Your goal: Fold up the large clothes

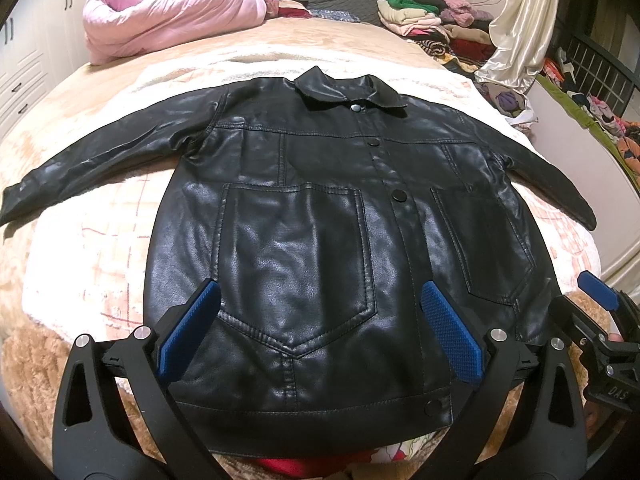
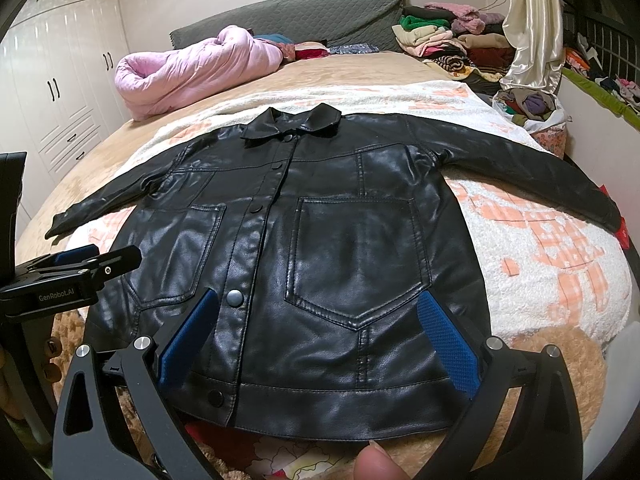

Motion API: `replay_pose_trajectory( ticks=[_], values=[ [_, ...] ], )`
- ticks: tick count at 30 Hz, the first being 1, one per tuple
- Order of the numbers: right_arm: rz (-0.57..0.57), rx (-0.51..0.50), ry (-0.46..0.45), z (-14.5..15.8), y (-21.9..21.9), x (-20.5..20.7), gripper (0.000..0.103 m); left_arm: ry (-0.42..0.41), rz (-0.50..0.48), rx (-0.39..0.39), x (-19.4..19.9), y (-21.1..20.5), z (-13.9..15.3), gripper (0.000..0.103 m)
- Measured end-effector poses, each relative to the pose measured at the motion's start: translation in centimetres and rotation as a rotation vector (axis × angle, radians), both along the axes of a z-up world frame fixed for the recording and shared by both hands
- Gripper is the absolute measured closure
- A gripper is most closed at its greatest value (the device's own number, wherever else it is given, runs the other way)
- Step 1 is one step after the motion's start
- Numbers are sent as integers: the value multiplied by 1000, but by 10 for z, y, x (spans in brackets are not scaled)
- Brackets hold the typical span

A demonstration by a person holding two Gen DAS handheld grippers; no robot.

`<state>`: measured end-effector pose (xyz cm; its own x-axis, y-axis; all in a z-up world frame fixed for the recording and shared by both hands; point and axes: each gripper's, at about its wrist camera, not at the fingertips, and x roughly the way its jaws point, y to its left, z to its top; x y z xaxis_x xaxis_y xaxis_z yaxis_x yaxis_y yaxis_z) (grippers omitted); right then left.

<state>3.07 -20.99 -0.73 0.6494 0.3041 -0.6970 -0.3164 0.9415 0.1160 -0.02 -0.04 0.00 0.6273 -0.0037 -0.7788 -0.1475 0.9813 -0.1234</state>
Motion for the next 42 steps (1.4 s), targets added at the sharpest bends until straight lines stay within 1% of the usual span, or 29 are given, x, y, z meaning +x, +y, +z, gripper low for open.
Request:
replay_pose_trajectory(
  ticks=[9,10,16,23,28,35,42],
  values=[
    [2,1,3,-3,-4,3,4,-1,0,-1,0,0,0,9],
    [2,0,3,-1,2,0,4,-1,0,0,0,0,0,9],
    [2,0,3,2,-1,2,4,1,7,-6,1,-1,1,9],
    [5,-2,10,-4,4,2,4,0,9,-6,4,0,0,9],
    [10,-10,19,-10,7,16,4,-5,10,-9,10,4,3,9],
    [19,-20,-5,4,15,31,4,-1,15,-14,31,12,4,9],
    [25,-27,11,8,23,55,4,8,9,-18,52,20,3,9]
  ],
)
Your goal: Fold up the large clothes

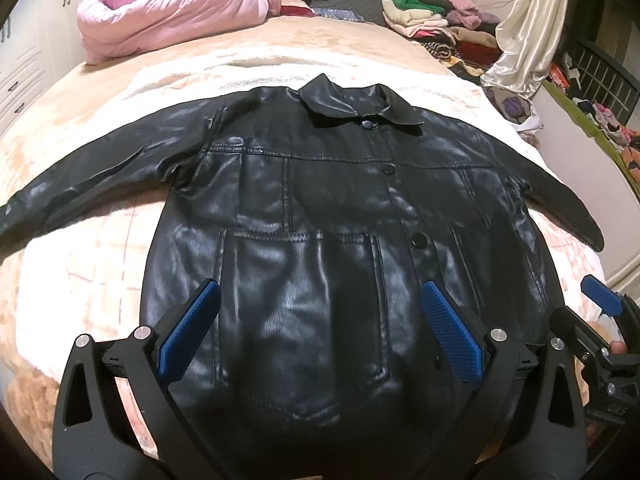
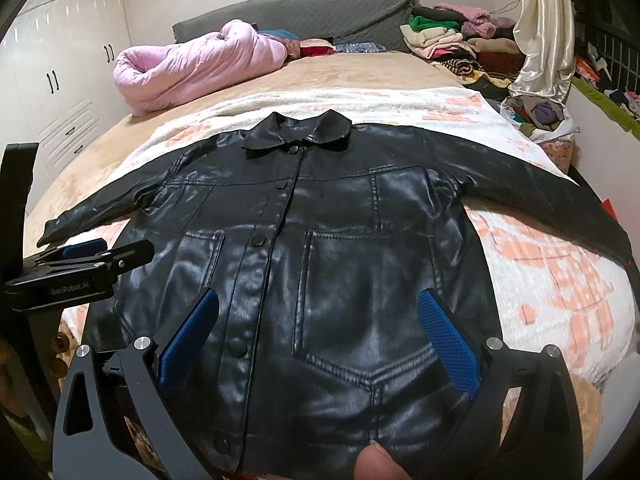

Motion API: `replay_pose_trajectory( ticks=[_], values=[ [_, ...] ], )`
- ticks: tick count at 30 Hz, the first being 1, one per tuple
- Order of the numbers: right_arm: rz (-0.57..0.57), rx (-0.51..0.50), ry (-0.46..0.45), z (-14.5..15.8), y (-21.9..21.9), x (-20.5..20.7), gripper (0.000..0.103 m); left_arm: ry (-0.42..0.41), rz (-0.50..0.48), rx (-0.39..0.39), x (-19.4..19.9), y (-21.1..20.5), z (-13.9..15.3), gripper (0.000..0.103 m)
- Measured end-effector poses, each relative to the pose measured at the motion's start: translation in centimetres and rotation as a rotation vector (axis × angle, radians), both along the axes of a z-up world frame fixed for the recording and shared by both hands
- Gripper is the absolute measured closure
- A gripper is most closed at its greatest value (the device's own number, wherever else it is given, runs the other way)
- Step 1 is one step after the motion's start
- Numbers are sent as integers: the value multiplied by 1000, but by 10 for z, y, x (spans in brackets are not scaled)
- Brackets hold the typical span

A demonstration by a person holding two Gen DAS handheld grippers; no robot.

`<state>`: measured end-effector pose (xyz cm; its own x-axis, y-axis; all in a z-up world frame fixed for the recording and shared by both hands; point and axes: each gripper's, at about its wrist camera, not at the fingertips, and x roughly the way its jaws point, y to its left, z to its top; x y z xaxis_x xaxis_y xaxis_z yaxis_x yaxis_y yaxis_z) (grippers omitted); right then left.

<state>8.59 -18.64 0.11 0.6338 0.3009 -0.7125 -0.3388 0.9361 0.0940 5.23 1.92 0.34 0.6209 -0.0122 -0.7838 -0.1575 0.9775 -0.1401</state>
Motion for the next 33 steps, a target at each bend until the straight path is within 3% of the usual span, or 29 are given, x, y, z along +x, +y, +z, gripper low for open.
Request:
replay_pose_trajectory(
  ticks=[14,33],
  values=[
    [-13,-13,-32,19,8,51,4,0,22,8,51,8,10,9],
    [-206,-58,1,6,-43,132,4,62,-18,9,120,-26,-4,9]
  ],
)
